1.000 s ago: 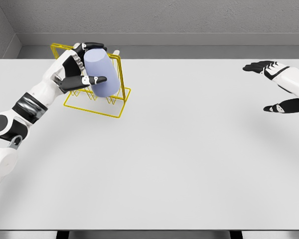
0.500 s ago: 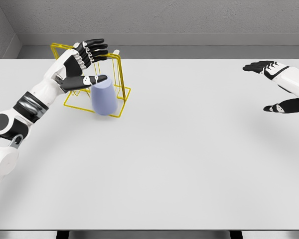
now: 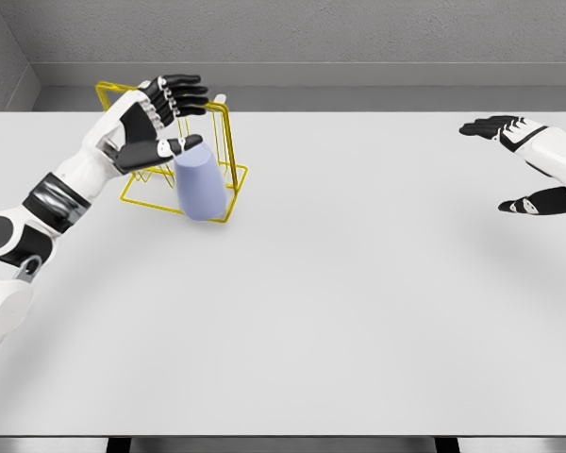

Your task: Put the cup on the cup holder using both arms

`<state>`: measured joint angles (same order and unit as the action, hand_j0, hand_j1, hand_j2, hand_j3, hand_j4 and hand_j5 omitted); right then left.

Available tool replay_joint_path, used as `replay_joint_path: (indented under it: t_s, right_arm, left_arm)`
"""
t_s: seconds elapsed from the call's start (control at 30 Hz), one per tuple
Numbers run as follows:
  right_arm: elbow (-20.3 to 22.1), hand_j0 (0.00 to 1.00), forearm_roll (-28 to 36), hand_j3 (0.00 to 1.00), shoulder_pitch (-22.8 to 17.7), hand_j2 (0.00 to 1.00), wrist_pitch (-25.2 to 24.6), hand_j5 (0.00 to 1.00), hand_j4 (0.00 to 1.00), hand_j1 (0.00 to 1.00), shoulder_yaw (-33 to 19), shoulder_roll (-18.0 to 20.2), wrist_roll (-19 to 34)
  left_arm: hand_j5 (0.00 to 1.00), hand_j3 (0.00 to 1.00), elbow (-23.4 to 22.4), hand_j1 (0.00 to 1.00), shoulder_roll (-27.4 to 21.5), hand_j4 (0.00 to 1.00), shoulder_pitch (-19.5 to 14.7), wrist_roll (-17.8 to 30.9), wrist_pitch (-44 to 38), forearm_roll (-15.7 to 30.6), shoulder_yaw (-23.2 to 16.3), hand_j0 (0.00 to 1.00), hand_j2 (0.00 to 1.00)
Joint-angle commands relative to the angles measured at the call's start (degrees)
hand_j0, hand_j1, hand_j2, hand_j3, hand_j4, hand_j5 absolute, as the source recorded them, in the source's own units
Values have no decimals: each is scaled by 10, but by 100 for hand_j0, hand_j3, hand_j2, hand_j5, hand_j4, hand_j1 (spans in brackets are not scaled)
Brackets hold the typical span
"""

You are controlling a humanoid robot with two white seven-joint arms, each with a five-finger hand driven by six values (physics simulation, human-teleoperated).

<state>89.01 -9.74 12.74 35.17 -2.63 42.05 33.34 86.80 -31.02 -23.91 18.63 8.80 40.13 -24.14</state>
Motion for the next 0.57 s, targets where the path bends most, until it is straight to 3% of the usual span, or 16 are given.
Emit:
replay_joint_path:
  t_s: [0.0,0.3,0.53]
  right_arm:
    - [0,100,4,100,0,100,-2,100,100,100,0,1,0]
    - [0,100,4,100,0,100,-2,100,100,100,0,1,0]
    - [0,100,4,100,0,100,-2,100,100,100,0,0,0]
  left_arm:
    - [74,74,20,74,-23,74,1,0,10,15,2,74,74]
    - [79,79,40,79,-164,79,35,1,60,68,14,79,79]
    - [86,86,40,86,-205,86,85,2,101,80,41,86,86]
